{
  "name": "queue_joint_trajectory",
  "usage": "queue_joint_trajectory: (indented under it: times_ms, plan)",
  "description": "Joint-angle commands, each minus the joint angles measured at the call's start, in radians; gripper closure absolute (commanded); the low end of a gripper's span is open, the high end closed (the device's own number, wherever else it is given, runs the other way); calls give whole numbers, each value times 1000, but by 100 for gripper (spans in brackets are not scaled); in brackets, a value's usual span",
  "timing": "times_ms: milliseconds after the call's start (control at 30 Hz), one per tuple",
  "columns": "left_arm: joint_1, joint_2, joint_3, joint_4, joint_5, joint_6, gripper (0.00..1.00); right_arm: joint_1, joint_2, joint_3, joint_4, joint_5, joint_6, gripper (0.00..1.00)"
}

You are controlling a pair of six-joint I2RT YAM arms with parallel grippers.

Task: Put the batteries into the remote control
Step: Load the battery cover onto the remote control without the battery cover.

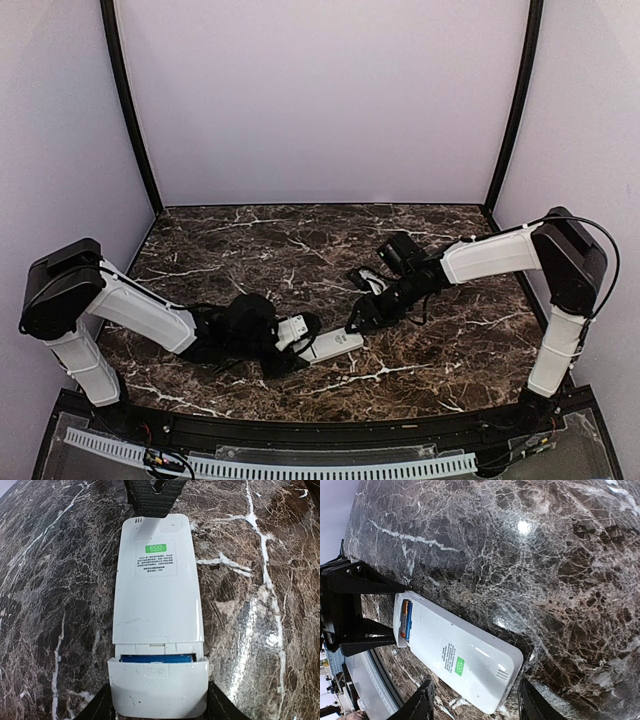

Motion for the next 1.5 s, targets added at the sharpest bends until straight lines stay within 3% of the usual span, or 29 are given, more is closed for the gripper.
queue_joint_trajectory:
  times_ms: [0, 100, 233, 600, 867, 933, 1100, 1167, 1333, 1467]
  plan:
    - [2, -4, -1, -47, 22, -7, 42, 11, -6, -3, 0, -7, -8, 46]
    - [2, -9, -4, -43, 17, -7, 32, 11, -8, -2, 1, -8, -8, 46]
    - [2, -23, -6, -27, 15, 0, 27, 10, -10, 3, -4, -8, -10, 46]
    - [2, -97, -43, 19, 20, -2, 22, 10, -11, 14, -16, -11, -16, 46]
    - [2, -243, -69, 33, 23, -27, 20, 10, -30, 31, -45, 5, -24, 47]
    - [2, -292, -85, 36, -3, -69, 23, 10, -45, 35, -51, 18, -20, 47]
    - [2, -394, -139, -20, -156, -240, 55, 51, -77, 76, -104, 105, -5, 54]
    - [2, -424, -148, -78, -205, -321, 62, 89, -75, 100, -109, 118, -4, 56]
    - [2, -477, -183, -185, -375, -660, 63, 168, -52, 126, -25, 108, 72, 66]
    - [2, -444, -218, -148, -346, -866, 58, 220, -10, 145, 59, 110, 161, 72]
